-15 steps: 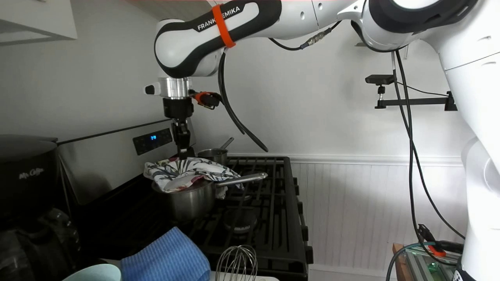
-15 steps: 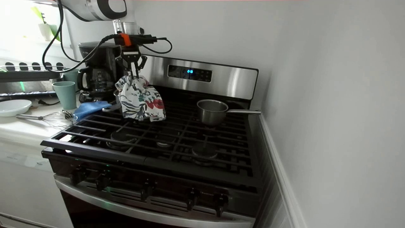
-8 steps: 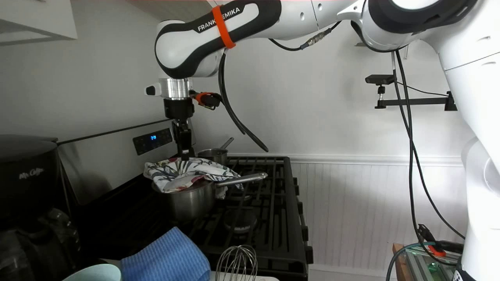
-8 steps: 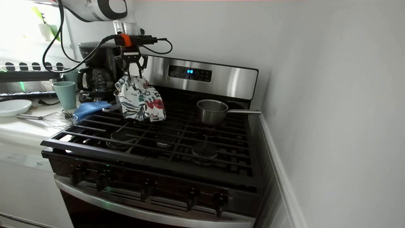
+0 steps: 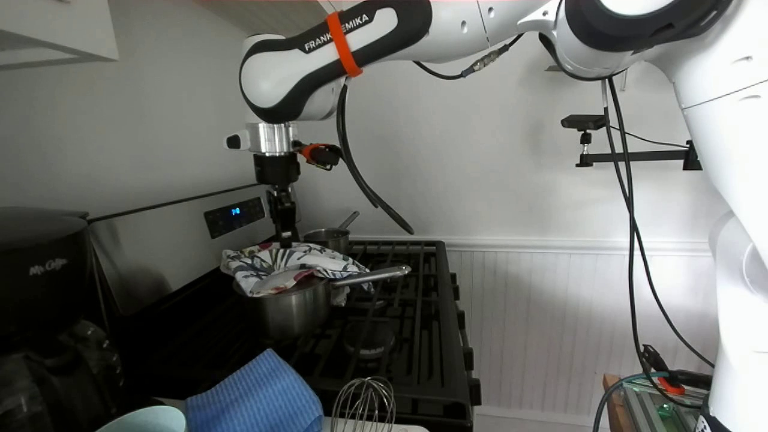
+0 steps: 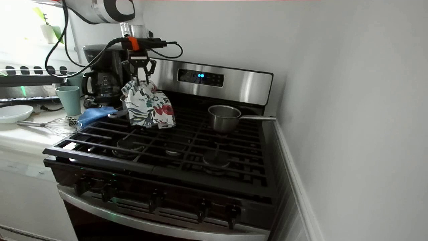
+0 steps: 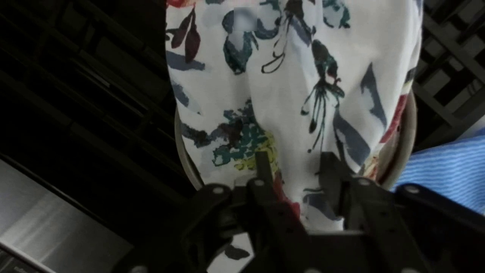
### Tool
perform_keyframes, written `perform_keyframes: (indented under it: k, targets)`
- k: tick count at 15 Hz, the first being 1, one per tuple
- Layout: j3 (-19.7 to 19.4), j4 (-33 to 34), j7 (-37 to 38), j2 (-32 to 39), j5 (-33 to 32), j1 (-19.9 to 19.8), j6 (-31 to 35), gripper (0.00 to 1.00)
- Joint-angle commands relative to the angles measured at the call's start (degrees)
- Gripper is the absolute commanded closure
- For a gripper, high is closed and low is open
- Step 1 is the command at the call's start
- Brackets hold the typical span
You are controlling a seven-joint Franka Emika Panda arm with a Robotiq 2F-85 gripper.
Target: Pick up the floral tea towel and the silver lid and put them on the silver pot on the left side of the stove, pick up the floral tea towel and hang it on the oven handle
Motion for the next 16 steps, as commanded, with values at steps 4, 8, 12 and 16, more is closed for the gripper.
perform_keyframes:
  k: [4,8,12,16]
  targets:
    - [0.05,-1.03,-0.32,-0.63,-0.38,-0.54,-1.07,1.00]
    - [0.08,-1.14,-1.62,-1.99,0.05,-1.16,-2.32,1.00]
    - [-0.16,-2.48,-4.62,-6.08,0.91,-2.66,-4.25,1.00]
    - [-1.43,-4.33,-7.95,-11.86,1.46,-4.78,-5.53,1.00]
